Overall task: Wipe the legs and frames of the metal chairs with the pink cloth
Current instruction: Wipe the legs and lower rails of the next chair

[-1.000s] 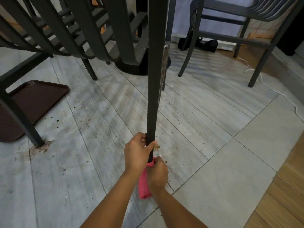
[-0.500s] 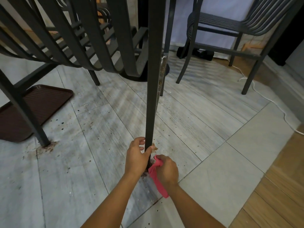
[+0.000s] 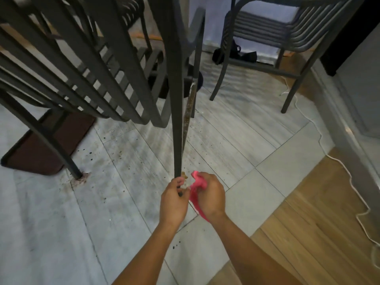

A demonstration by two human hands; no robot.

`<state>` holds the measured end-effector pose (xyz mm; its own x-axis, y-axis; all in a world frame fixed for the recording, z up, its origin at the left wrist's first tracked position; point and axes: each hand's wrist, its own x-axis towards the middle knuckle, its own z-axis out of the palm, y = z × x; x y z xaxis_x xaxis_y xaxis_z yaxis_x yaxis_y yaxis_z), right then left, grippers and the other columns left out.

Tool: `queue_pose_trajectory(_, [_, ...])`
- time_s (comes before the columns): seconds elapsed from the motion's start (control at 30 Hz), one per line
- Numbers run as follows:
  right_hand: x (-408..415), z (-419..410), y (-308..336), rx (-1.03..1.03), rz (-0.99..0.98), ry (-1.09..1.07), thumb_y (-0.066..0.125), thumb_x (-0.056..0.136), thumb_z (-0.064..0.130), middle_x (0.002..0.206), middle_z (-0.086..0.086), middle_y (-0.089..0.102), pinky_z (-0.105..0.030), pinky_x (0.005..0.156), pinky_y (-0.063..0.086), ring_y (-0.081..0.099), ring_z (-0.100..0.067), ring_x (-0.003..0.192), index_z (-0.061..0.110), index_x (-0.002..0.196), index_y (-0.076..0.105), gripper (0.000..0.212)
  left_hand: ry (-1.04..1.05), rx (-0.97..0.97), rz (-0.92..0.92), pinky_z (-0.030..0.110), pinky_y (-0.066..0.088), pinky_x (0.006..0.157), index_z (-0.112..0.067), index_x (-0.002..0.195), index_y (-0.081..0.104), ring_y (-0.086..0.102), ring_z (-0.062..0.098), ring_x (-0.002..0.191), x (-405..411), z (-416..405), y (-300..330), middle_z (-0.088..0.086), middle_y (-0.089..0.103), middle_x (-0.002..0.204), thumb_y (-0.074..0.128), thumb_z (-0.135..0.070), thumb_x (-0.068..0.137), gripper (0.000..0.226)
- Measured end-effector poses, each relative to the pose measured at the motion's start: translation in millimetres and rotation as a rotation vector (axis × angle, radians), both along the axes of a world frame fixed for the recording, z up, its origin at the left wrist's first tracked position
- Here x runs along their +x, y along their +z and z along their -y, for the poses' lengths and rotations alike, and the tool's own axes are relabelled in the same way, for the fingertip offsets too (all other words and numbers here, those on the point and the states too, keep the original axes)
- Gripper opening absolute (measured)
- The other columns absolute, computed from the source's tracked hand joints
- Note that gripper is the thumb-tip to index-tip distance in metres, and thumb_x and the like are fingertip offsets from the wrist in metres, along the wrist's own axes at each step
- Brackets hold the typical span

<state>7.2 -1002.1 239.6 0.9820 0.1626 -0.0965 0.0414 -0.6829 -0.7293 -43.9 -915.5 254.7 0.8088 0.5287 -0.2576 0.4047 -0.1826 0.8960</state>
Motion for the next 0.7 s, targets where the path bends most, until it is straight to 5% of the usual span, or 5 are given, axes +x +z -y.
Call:
queue_pose_trajectory(0.13, [0.9,6.6,64.5,-0.035,-0.018,0.008,0.062,0.083,0.011,0.114,0.003,0.063,-0.026,0.079,0.051,0.061,-0.014,0.096,0.028,0.111,0.068,0.033,-0.056,0.025,-0.044,0.031,0.047,0.098,-0.013,0.129,0.052,0.057,0.018,0.113,-4.3,10.1,55.4,0.002,0.057,0.129,0.055,-0.016,0.092,0.037])
queue_pose_trajectory(0.3, [12.7,14.4,111.8,-0.021,0.001,0.031,0.058,0.089,0.017,0.117,0.002,0.063,-0.021,0.081,0.048,0.059,-0.014,0.1,0.026,0.108,0.07,0.024,-0.065,0.036,-0.06,0.033,0.048,0.097,-0.013,0.125,0.055,0.058,0.019,0.113,6.2,22.5,100.9,0.004,0.061,0.125,0.055,-0.017,0.093,0.032])
queue_pose_trajectory(0.57, [85.5,26.6,118.6,-0.006,-0.019,0.241,0.064,0.086,0.015,0.113,0.006,0.064,-0.023,0.083,0.049,0.058,-0.014,0.099,0.029,0.11,0.068,0.029,0.073,0.093,-0.138,0.024,0.044,0.093,-0.018,0.127,0.053,0.056,0.018,0.114,68.0,43.9,110.3,0.0,0.058,0.127,0.05,-0.023,0.095,0.032])
queue_pose_trajectory(0.7, [121.3,46.3,108.4,-0.015,-0.018,0.403,0.065,0.086,0.018,0.114,0.005,0.063,-0.03,0.084,0.052,0.057,-0.014,0.1,0.031,0.117,0.063,0.034,0.178,0.046,-0.163,0.033,0.047,0.095,-0.015,0.127,0.053,0.056,0.019,0.113,108.4,65.2,104.5,0.004,0.059,0.127,0.05,-0.021,0.095,0.033])
